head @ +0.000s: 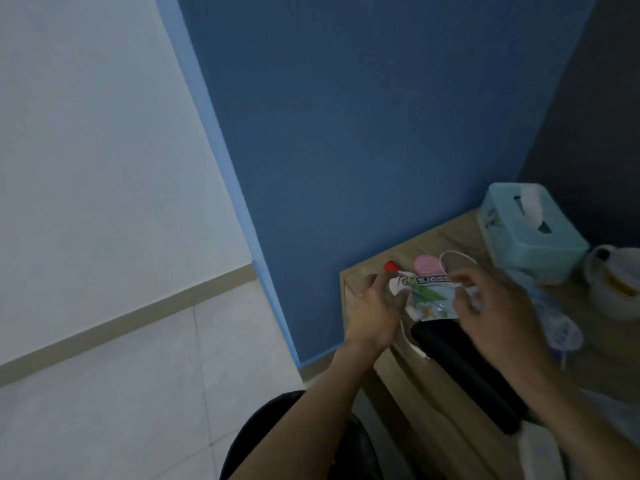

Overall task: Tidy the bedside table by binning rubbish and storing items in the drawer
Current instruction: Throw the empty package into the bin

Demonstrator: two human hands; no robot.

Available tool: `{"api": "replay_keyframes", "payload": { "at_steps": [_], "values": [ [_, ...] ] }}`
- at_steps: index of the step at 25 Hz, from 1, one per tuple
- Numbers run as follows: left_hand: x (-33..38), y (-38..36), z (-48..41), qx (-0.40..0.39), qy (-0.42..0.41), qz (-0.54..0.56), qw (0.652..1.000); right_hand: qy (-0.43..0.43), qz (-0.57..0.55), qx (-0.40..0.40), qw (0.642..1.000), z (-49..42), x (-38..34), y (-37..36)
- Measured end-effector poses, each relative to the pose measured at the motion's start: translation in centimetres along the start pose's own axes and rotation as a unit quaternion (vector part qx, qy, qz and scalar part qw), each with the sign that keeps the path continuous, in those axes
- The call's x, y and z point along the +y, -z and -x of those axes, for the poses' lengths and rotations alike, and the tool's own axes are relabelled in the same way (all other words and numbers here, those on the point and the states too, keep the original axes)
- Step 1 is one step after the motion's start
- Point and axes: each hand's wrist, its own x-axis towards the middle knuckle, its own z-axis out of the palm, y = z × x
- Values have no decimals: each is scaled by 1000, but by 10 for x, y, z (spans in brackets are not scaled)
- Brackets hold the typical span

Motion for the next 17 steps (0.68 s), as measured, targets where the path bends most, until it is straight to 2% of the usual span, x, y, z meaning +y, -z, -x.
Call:
{"api": "replay_keyframes", "payload": {
  "at_steps": [3,5,13,17],
  "values": [
    [21,-28,-26,-29,124,119,985,-81,68,-48,993,-16,57,10],
    [23,-48,-38,-44,177,123,976,-132,90,-104,982,-14,80,11],
    [20,-59,-53,48,249,36,966,-56,195,-175,963,14,119,-4],
    [22,-56,-55,33,305,146,941,-26,195,-152,969,30,96,6]
  ]
}}
